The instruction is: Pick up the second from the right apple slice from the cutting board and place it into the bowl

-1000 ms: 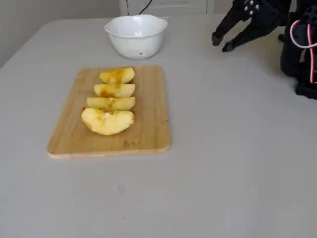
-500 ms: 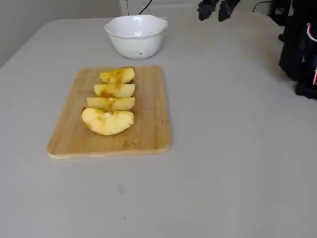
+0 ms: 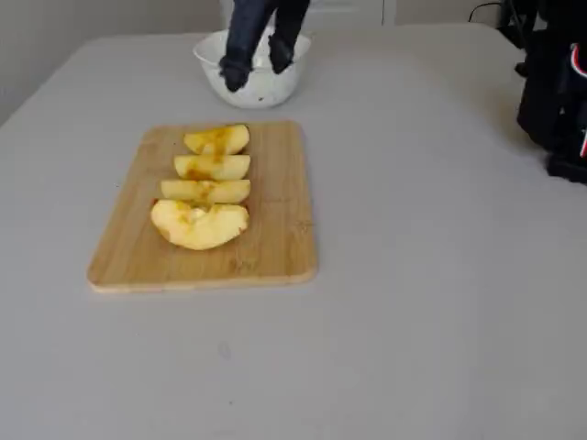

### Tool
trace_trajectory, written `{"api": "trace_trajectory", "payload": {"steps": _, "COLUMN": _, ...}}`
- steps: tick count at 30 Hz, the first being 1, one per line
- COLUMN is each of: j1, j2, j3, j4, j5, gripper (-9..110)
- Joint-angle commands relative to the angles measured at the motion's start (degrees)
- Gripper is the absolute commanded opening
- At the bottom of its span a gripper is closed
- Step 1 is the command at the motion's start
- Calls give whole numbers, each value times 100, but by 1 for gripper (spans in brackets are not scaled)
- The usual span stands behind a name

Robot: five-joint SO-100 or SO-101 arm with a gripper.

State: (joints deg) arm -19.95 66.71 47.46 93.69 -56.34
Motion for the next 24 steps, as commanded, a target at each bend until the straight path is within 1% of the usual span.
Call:
{"api": "trace_trajectory", "payload": {"steps": 1, "j1": 255, "j2": -1169, "j3": -1802, "j4": 211, "j5": -132, "gripper": 34}}
{"api": "trace_trajectory", "payload": {"steps": 6, "j1": 431, "j2": -2338, "j3": -3085, "j4": 404, "j5": -202, "gripper": 34}}
{"api": "trace_trajectory", "payload": {"steps": 10, "j1": 369, "j2": -3560, "j3": -4834, "j4": 1011, "j5": -202, "gripper": 34}}
{"api": "trace_trajectory", "payload": {"steps": 18, "j1": 105, "j2": -3744, "j3": -4843, "j4": 1046, "j5": -141, "gripper": 33}}
{"api": "trace_trajectory", "payload": {"steps": 24, "j1": 114, "j2": -4157, "j3": -4896, "j4": 1028, "j5": -114, "gripper": 30}}
